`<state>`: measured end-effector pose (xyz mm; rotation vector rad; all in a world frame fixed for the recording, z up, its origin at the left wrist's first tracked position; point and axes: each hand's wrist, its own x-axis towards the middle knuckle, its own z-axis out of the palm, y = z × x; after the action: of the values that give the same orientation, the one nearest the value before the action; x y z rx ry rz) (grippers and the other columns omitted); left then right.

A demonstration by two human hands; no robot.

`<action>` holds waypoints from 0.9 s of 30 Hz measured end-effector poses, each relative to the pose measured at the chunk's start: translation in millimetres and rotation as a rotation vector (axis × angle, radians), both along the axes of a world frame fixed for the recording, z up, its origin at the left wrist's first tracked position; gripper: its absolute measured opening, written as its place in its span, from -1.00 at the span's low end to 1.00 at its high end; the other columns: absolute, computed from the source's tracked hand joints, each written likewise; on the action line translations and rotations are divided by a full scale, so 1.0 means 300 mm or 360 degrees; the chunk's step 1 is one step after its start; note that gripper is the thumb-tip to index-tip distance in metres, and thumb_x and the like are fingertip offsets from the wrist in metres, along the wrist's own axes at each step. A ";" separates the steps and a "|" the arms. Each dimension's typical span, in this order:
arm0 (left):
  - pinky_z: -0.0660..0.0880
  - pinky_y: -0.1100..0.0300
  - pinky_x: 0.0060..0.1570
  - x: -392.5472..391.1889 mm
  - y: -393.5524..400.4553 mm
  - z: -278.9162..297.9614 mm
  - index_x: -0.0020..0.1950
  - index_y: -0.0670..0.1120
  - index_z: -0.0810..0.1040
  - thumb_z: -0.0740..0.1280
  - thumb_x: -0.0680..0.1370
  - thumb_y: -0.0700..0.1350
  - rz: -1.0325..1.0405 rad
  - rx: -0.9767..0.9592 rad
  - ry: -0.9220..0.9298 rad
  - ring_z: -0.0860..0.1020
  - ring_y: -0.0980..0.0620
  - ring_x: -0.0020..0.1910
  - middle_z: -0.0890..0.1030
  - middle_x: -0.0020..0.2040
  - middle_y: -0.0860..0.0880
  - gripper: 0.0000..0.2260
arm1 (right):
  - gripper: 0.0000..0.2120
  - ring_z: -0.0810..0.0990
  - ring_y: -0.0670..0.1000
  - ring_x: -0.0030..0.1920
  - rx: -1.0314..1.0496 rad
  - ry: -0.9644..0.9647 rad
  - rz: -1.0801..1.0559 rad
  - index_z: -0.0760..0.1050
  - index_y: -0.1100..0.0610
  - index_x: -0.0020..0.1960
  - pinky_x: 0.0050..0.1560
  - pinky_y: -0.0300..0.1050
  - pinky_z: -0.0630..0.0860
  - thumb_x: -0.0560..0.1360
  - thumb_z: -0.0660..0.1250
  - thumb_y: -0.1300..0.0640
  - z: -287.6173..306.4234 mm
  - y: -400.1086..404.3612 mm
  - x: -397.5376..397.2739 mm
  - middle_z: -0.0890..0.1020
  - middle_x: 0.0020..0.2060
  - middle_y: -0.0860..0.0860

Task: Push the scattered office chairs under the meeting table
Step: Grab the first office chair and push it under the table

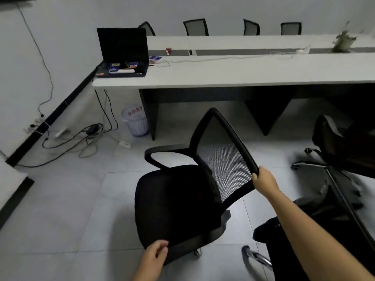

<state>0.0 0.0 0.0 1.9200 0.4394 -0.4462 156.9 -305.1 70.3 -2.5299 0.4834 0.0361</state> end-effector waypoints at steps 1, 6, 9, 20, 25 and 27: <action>0.35 0.64 -0.22 0.020 -0.028 -0.001 -0.20 0.07 0.52 0.23 0.51 -0.33 0.0034 0.0027 -0.0076 0.53 0.26 -0.22 0.58 -0.07 0.00 -0.71 | -0.77 0.48 0.31 0.02 0.0073 0.0057 -0.0031 0.35 0.39 0.11 -0.16 -0.03 0.32 0.52 0.14 0.25 -0.001 -0.006 0.010 0.52 0.02 0.38; 0.37 0.62 -0.19 0.099 -0.116 0.055 0.00 -0.01 0.47 0.19 0.56 -0.23 -0.0163 -0.0049 -0.0237 0.44 0.27 -0.08 0.49 -0.09 0.16 -0.86 | -0.87 0.58 0.21 -0.21 0.0249 -0.0026 -0.0113 0.46 0.29 -0.08 -0.27 -0.20 0.41 0.49 0.22 0.21 -0.054 -0.003 -0.100 0.59 -0.24 0.25; 0.44 0.34 0.03 0.158 -0.198 0.139 -0.09 0.07 0.46 0.18 0.56 -0.22 -0.0158 -0.0186 -0.0286 0.49 0.15 -0.02 0.52 -0.09 0.14 -0.81 | -0.90 0.57 0.00 -0.44 0.0494 -0.0071 -0.0127 0.41 0.19 -0.22 -0.43 -0.41 0.41 0.46 0.28 0.23 -0.072 0.056 -0.250 0.56 -0.39 0.13; 0.33 0.27 0.16 0.176 -0.341 0.207 0.31 -0.09 0.35 0.23 0.53 -0.01 -0.0692 0.0364 -0.0508 0.38 0.04 0.23 0.43 0.24 -0.03 -0.62 | -0.83 0.56 -0.23 -0.06 0.0632 0.0030 0.0112 0.57 -0.01 -0.03 0.00 -0.35 0.42 0.43 0.35 0.21 -0.116 0.109 -0.564 0.59 -0.15 -0.16; 0.37 0.19 0.14 0.113 -0.273 0.184 0.35 -0.06 0.27 0.09 0.58 0.06 -0.0783 0.1273 -0.0694 0.37 0.02 0.22 0.43 0.23 -0.02 -0.62 | -0.36 0.58 0.23 0.08 -0.0425 -0.0463 0.0643 0.45 0.14 0.13 0.04 0.13 0.50 0.15 0.53 -0.09 -0.048 0.094 -0.350 0.62 0.06 0.15; 0.47 0.19 -0.08 0.098 -0.236 0.171 0.22 -0.05 0.44 0.15 0.54 0.11 -0.0806 0.1461 -0.0747 0.50 0.02 0.02 0.54 0.04 0.00 -0.65 | -0.39 0.54 0.23 0.15 -0.0635 -0.0375 0.0867 0.50 0.10 0.10 0.13 0.27 0.40 0.18 0.44 -0.24 -0.051 0.110 -0.262 0.63 0.08 0.12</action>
<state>29.4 -70.9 51.3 2.9453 -0.2224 -0.0769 78.3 -272.1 55.1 -2.9286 -0.3328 -0.1688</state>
